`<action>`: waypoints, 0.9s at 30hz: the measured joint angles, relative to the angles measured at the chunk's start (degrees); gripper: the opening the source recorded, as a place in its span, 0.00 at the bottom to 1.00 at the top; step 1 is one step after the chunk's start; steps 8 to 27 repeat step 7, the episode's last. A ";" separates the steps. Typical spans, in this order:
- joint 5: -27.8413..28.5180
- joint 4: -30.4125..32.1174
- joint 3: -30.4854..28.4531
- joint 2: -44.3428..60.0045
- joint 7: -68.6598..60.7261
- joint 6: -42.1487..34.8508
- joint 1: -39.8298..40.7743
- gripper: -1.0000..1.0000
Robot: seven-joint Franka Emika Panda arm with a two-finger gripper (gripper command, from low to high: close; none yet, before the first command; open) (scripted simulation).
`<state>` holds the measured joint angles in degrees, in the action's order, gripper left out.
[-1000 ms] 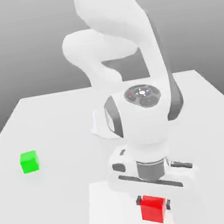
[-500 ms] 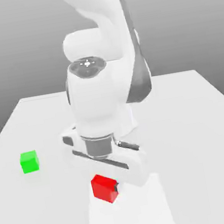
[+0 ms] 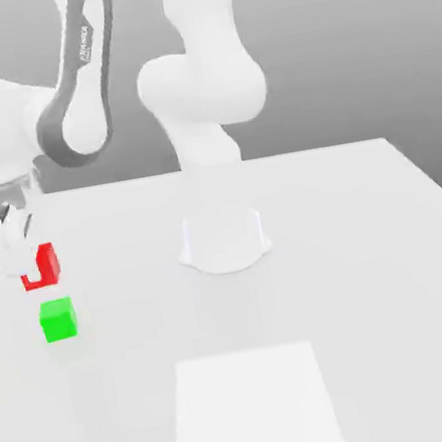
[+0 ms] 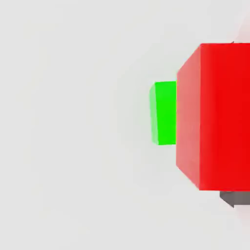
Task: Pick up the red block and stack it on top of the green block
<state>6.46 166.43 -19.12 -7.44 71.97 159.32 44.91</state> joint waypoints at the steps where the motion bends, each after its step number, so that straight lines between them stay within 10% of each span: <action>1: -1.53 -0.03 -0.16 2.03 -1.08 1.95 -0.43 0.00; 3: -5.72 -0.14 0.36 6.26 -4.00 5.89 -1.17 0.00; 4: -8.21 -0.21 1.22 8.26 -5.73 7.71 -1.12 1.00; 27: -8.21 -0.21 1.22 8.26 -5.73 7.71 -1.86 1.00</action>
